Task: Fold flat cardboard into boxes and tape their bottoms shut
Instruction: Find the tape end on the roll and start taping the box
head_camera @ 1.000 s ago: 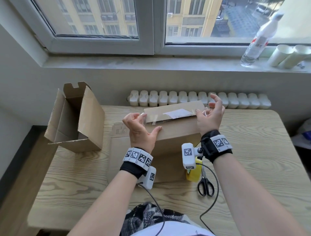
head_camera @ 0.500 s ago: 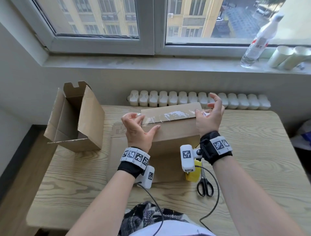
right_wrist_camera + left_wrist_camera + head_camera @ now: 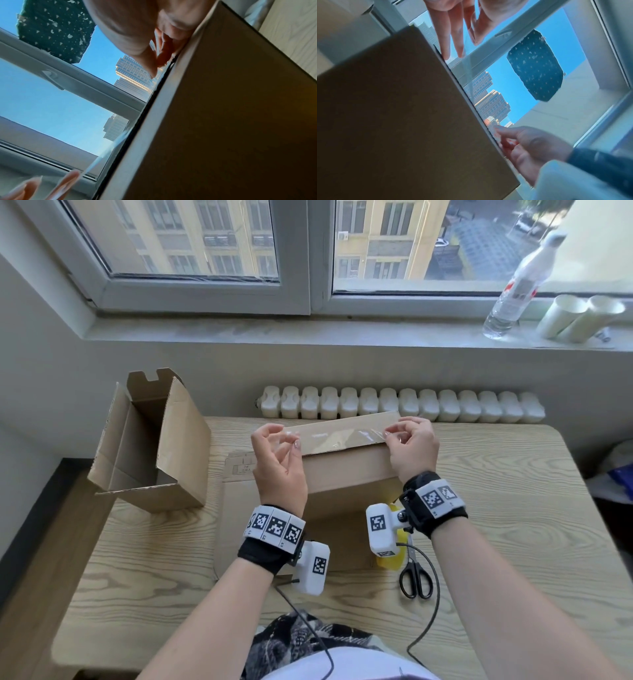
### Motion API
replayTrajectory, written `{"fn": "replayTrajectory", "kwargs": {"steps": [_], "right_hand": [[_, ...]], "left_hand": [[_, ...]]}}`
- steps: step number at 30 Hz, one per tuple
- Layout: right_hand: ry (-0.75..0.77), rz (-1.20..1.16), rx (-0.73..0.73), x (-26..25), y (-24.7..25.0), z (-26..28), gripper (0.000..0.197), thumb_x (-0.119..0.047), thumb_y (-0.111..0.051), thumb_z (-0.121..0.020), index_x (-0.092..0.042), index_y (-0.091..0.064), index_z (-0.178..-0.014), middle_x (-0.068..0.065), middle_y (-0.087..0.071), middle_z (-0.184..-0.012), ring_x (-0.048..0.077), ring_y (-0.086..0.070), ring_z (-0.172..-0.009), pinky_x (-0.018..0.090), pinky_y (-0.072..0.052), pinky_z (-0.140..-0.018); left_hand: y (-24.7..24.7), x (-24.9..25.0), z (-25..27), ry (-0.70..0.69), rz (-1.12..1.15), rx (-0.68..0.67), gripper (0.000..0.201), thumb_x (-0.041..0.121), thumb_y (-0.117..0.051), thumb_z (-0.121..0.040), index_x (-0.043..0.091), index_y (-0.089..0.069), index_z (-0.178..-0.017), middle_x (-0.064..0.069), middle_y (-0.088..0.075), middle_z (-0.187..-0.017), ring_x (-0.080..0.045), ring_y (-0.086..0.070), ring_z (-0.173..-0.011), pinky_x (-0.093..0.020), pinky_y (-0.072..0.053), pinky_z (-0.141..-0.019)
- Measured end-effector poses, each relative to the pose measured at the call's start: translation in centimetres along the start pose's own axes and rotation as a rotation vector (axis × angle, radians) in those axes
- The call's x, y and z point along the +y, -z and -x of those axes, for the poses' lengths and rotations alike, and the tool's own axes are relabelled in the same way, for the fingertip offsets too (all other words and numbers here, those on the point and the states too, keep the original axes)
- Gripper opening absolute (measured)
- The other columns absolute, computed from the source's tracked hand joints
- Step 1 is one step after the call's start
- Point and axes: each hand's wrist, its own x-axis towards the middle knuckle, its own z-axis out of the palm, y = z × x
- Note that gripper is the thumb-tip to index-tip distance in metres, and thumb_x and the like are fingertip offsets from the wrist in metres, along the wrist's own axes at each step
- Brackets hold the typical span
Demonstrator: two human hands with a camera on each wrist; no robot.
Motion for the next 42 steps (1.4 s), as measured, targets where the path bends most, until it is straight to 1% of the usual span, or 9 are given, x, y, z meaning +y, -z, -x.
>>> {"fn": "replayTrajectory", "kwargs": {"steps": [3, 8, 11, 15, 19, 22, 27, 37, 42], "right_hand": [[0.020, 0.028, -0.048, -0.3, 0.0, -0.2, 0.012, -0.009, -0.067, -0.089, -0.019, -0.062, -0.084, 0.006, -0.057, -0.103, 0.020, -0.056, -0.086, 0.032, -0.047, -0.086], [0.069, 0.105, -0.108, -0.2, 0.4, -0.3, 0.006, -0.003, -0.058, -0.092, -0.007, -0.061, -0.094, 0.002, -0.056, -0.092, 0.017, -0.050, -0.088, 0.018, -0.030, -0.075], [0.032, 0.119, -0.126, -0.1, 1.0, -0.7, 0.006, -0.005, -0.053, -0.096, -0.005, -0.058, -0.100, 0.003, -0.055, -0.096, 0.017, -0.047, -0.090, 0.018, -0.026, -0.071], [-0.032, 0.091, -0.153, -0.1, 1.3, -1.5, 0.009, -0.011, -0.049, -0.099, -0.005, -0.054, -0.103, 0.007, -0.057, -0.099, 0.020, -0.049, -0.092, 0.025, -0.030, -0.075], [-0.013, 0.070, -0.147, -0.8, 1.0, -1.6, 0.012, -0.017, -0.054, -0.099, -0.006, -0.056, -0.100, 0.005, -0.058, -0.094, 0.020, -0.051, -0.088, 0.027, -0.034, -0.075], [0.036, 0.138, -0.176, -1.4, 1.3, -1.7, 0.018, -0.024, -0.055, -0.098, -0.007, -0.056, -0.092, 0.004, -0.058, -0.087, 0.019, -0.051, -0.083, 0.025, -0.031, -0.070], [0.106, 0.356, -0.241, -2.5, 1.5, -2.6, 0.023, -0.031, -0.055, -0.098, -0.012, -0.051, -0.086, 0.004, -0.056, -0.086, 0.023, -0.050, -0.085, 0.033, -0.039, -0.075], [0.145, 0.554, -0.376, -3.5, 0.9, -3.4, 0.021, -0.029, -0.046, -0.102, -0.012, -0.048, -0.091, 0.018, -0.059, -0.110, 0.034, -0.053, -0.107, 0.039, -0.040, -0.090], [0.128, 0.547, -0.393, -3.6, 1.2, -3.8, 0.022, -0.030, -0.045, -0.101, -0.011, -0.050, -0.091, 0.015, -0.058, -0.109, 0.031, -0.053, -0.106, 0.039, -0.040, -0.091]], "left_hand": [[-0.1, 1.0, -0.4, 0.063, 0.173, -0.032, 0.030, -0.002, -0.057, -0.095, 0.022, -0.044, -0.107, -0.005, -0.062, -0.094, -0.019, -0.068, -0.107, -0.020, -0.051, -0.093], [0.0, 2.0, -1.0, 0.224, 0.489, -0.065, 0.033, -0.012, -0.056, -0.091, 0.018, -0.045, -0.102, 0.004, -0.064, -0.079, -0.027, -0.067, -0.109, -0.048, -0.044, -0.107], [0.3, 2.6, -1.1, 0.346, 0.605, -0.048, 0.032, -0.008, -0.057, -0.092, 0.020, -0.045, -0.099, 0.011, -0.065, -0.075, -0.024, -0.064, -0.114, -0.058, -0.038, -0.109], [0.9, 2.8, -2.2, 0.456, 0.671, -0.031, 0.029, -0.003, -0.057, -0.094, 0.023, -0.046, -0.099, 0.011, -0.063, -0.077, -0.021, -0.061, -0.113, -0.055, -0.042, -0.097], [1.3, 2.5, -2.7, 0.474, 0.580, 0.053, 0.028, -0.002, -0.057, -0.095, 0.023, -0.046, -0.098, 0.010, -0.063, -0.079, -0.010, -0.062, -0.092, -0.036, -0.043, -0.074], [1.6, 2.4, -2.5, 0.506, 0.541, 0.105, 0.027, -0.002, -0.055, -0.096, 0.023, -0.045, -0.099, 0.001, -0.057, -0.089, -0.007, -0.060, -0.084, -0.034, -0.047, -0.076], [1.6, 2.3, -2.1, 0.518, 0.477, 0.193, 0.027, -0.002, -0.056, -0.095, 0.014, -0.040, -0.111, -0.002, -0.058, -0.093, -0.017, -0.065, -0.095, -0.041, -0.056, -0.085], [2.4, 0.4, -1.0, 0.624, 0.441, 0.348, 0.026, -0.004, -0.057, -0.094, 0.015, -0.050, -0.109, -0.017, -0.070, -0.103, -0.025, -0.074, -0.087, -0.033, -0.061, -0.069], [1.8, 1.4, -1.0, 0.482, 0.438, 0.305, 0.028, -0.005, -0.057, -0.094, 0.017, -0.048, -0.110, -0.013, -0.070, -0.107, -0.023, -0.073, -0.090, -0.035, -0.061, -0.077]]}}
